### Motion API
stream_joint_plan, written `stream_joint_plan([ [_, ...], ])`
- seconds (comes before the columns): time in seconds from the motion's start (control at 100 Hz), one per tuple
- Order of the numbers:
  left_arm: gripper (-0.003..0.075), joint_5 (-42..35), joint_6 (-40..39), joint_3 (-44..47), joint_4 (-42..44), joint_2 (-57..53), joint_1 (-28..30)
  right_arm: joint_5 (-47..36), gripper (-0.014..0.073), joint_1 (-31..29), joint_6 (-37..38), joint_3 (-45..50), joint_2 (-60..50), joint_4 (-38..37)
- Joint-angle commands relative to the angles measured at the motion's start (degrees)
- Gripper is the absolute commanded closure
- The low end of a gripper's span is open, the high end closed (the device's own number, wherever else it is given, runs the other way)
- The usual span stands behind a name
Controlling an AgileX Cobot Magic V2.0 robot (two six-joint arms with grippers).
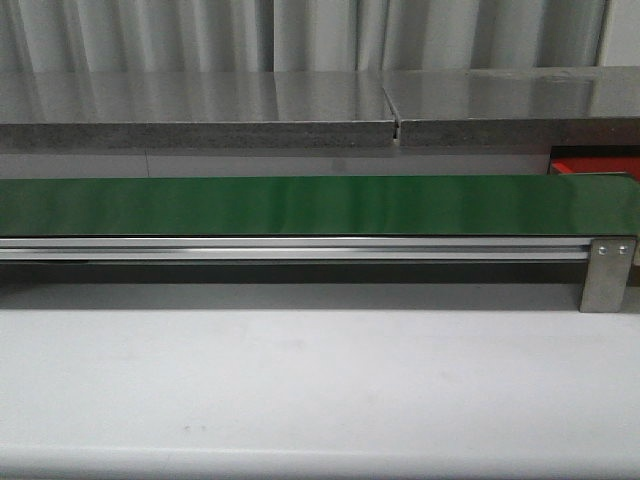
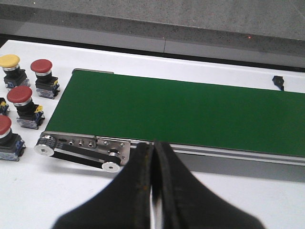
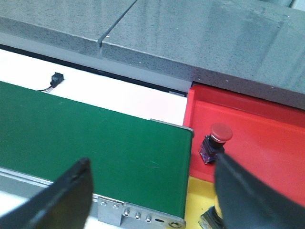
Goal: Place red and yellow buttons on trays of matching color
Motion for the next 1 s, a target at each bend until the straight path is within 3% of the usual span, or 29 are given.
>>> stream_joint_plan([
  [0.0,0.0741,-4.34,-0.14,-1.59,-0.11,0.12,-0.41,-2.22,0.0232,0.09,0.17,-1.37,-1.11,1.45],
  [0.11,0.0741,-4.48,-0.14,-1.59,-0.11,0.12,-0.41,0.51,0.0482,0.09,0.17,-1.37,-1.18,1.45],
  [0.22,0.0741,-4.48,-0.14,-1.59,-0.11,0.12,-0.41,2.72,0.0668,0.09,0.17,-1.37,-1.18,1.51],
  [0.62,0.0723,-4.40,-0.14,-1.59,-0.11,0.12,-0.41,2.82,0.0662,0.09,0.17,-1.37,-1.18,1.51],
  [0.74,0.0563,-4.02,-0.14,-1.23,-0.01,0.12,-0.41,2.82,0.0662,0.09,0.17,-1.37,-1.18,1.51],
  [0.91,0.0171,-4.33,-0.14,-0.63,0.61,0.12,-0.41,2.82,0.0662,0.09,0.17,-1.37,-1.18,1.51],
  [0.99,0.0065,-4.33,-0.14,-0.63,0.28,0.12,-0.41,2.82,0.0662,0.09,0.17,-1.37,-1.18,1.51],
])
